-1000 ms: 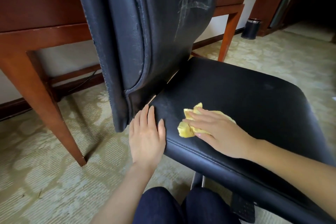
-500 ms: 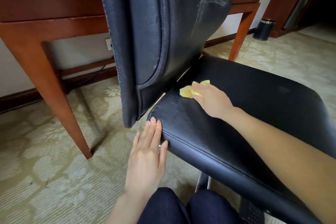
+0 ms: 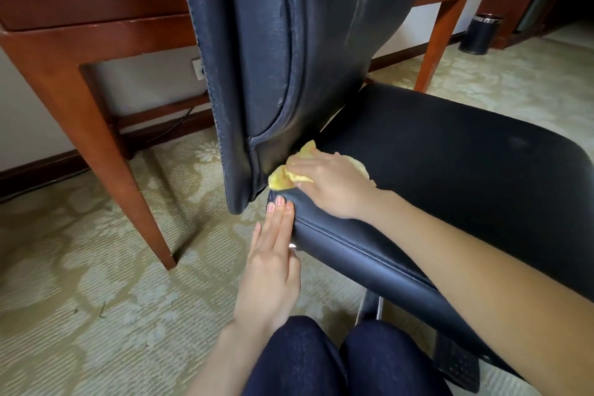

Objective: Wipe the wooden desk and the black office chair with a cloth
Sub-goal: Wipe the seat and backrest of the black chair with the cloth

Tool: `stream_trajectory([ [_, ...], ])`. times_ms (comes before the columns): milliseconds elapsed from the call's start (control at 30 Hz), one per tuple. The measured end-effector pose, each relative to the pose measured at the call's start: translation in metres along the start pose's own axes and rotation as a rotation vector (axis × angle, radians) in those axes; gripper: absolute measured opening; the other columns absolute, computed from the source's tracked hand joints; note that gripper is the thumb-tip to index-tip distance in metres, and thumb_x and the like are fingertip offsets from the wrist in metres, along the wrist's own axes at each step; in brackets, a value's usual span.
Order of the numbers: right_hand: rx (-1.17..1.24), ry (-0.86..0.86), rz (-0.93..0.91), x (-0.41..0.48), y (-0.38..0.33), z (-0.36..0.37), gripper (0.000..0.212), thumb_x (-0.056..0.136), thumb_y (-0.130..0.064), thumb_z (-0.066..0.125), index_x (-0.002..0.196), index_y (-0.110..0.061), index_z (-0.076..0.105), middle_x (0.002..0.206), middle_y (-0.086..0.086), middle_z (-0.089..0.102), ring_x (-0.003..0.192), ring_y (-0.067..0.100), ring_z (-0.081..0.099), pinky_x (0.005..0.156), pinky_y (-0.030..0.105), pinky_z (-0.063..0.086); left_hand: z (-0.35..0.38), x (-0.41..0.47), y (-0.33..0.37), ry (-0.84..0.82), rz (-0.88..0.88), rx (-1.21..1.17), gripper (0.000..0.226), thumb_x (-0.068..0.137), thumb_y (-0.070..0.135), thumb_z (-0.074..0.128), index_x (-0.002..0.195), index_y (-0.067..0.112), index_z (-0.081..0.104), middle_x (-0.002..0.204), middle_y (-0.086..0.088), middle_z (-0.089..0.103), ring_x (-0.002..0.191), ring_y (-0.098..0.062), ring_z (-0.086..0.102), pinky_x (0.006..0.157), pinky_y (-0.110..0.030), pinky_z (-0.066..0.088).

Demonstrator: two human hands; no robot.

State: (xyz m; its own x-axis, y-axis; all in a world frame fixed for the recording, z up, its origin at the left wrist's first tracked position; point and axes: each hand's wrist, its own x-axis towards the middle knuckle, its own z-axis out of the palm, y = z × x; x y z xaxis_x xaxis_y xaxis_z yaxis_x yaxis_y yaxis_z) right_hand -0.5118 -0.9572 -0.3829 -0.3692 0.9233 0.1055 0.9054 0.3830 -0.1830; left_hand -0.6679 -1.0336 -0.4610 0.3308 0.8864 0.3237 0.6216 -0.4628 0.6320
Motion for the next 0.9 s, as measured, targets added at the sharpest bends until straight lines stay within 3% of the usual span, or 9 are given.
stream_trajectory([
  [100, -0.01, -0.001, -0.079, -0.031, -0.004, 0.004, 0.041, 0.1, -0.023, 0.043, 0.141, -0.023, 0.044, 0.15, -0.006, 0.037, 0.139, 0.019, 0.028, 0.109, 0.045, 0.026, -0.003, -0.002, -0.003, 0.003, -0.006, -0.011, 0.071, 0.082, 0.006, 0.027, 0.148, 0.024, 0.01, 0.154, 0.015, 0.003, 0.143, 0.003, -0.005, 0.116, -0.019, -0.006],
  [200, -0.022, -0.029, -0.112, -0.067, 0.0, 0.006, 0.047, 0.099, -0.022, 0.045, 0.144, -0.03, 0.035, 0.153, -0.012, 0.026, 0.144, 0.014, 0.018, 0.115, 0.039, 0.017, -0.003, -0.002, -0.004, 0.019, -0.004, -0.039, 0.072, 0.086, -0.006, 0.034, 0.15, 0.019, 0.015, 0.156, 0.01, 0.009, 0.144, 0.0, -0.001, 0.117, -0.019, -0.003],
  [267, -0.007, -0.05, -0.149, -0.093, 0.001, 0.003, 0.048, 0.096, -0.02, 0.051, 0.142, -0.03, 0.04, 0.15, -0.013, 0.025, 0.144, 0.017, 0.02, 0.116, 0.041, 0.017, -0.004, -0.002, -0.004, 0.031, -0.002, -0.064, 0.076, 0.085, -0.01, 0.036, 0.149, 0.023, 0.011, 0.155, 0.014, 0.006, 0.144, 0.0, 0.0, 0.118, -0.022, 0.0],
  [433, -0.157, -0.022, -0.23, -0.154, 0.009, -0.004, 0.051, 0.077, -0.017, 0.078, 0.123, -0.028, 0.062, 0.138, -0.007, 0.052, 0.133, 0.023, 0.042, 0.111, 0.043, 0.031, -0.002, -0.004, -0.003, 0.069, -0.033, -0.098, 0.078, 0.084, -0.012, 0.036, 0.15, 0.024, 0.017, 0.15, 0.026, 0.004, 0.142, 0.006, 0.001, 0.118, -0.022, 0.005],
  [500, -0.179, -0.05, -0.256, -0.17, 0.018, -0.011, 0.049, 0.077, -0.022, 0.078, 0.123, -0.032, 0.061, 0.138, -0.011, 0.052, 0.134, 0.019, 0.041, 0.11, 0.041, 0.033, -0.002, -0.004, -0.002, 0.085, -0.036, -0.134, 0.078, 0.083, -0.013, 0.036, 0.149, 0.026, 0.02, 0.147, 0.031, 0.006, 0.14, 0.01, 0.002, 0.116, -0.016, 0.005],
  [567, -0.142, -0.099, -0.286, -0.178, 0.031, -0.022, 0.038, 0.089, -0.021, 0.065, 0.123, -0.035, 0.057, 0.137, -0.019, 0.048, 0.134, 0.012, 0.04, 0.105, 0.037, 0.035, -0.002, -0.003, -0.002, 0.094, -0.029, -0.159, 0.077, 0.083, -0.014, 0.037, 0.148, 0.024, 0.024, 0.147, 0.03, 0.01, 0.14, 0.011, 0.004, 0.113, -0.011, 0.004],
  [633, -0.025, -0.111, -0.216, -0.178, 0.045, -0.03, 0.032, 0.101, -0.022, 0.044, 0.13, -0.032, 0.052, 0.14, -0.022, 0.04, 0.136, 0.005, 0.032, 0.107, 0.033, 0.033, -0.002, -0.002, -0.001, 0.101, -0.033, -0.172, 0.077, 0.083, -0.015, 0.038, 0.148, 0.024, 0.024, 0.147, 0.029, 0.011, 0.14, 0.01, 0.006, 0.112, -0.009, 0.005],
  [733, 0.086, -0.03, 0.005, -0.159, 0.061, -0.031, 0.043, 0.097, -0.02, 0.047, 0.14, -0.024, 0.046, 0.149, -0.017, 0.033, 0.142, 0.008, 0.025, 0.115, 0.032, 0.024, -0.002, -0.003, 0.001, 0.101, -0.048, -0.199, 0.08, 0.082, -0.015, 0.039, 0.146, 0.029, 0.021, 0.146, 0.03, 0.01, 0.14, 0.011, 0.005, 0.112, -0.007, 0.006],
  [900, -0.14, 0.086, 0.261, -0.089, 0.067, -0.016, 0.039, 0.1, -0.025, 0.044, 0.139, -0.024, 0.044, 0.141, -0.004, 0.043, 0.127, 0.02, 0.041, 0.11, 0.035, 0.025, -0.005, -0.004, 0.003, 0.065, -0.036, -0.204, 0.076, 0.084, -0.013, 0.04, 0.149, 0.022, 0.021, 0.149, 0.027, 0.006, 0.141, 0.009, 0.002, 0.112, -0.007, 0.004],
])
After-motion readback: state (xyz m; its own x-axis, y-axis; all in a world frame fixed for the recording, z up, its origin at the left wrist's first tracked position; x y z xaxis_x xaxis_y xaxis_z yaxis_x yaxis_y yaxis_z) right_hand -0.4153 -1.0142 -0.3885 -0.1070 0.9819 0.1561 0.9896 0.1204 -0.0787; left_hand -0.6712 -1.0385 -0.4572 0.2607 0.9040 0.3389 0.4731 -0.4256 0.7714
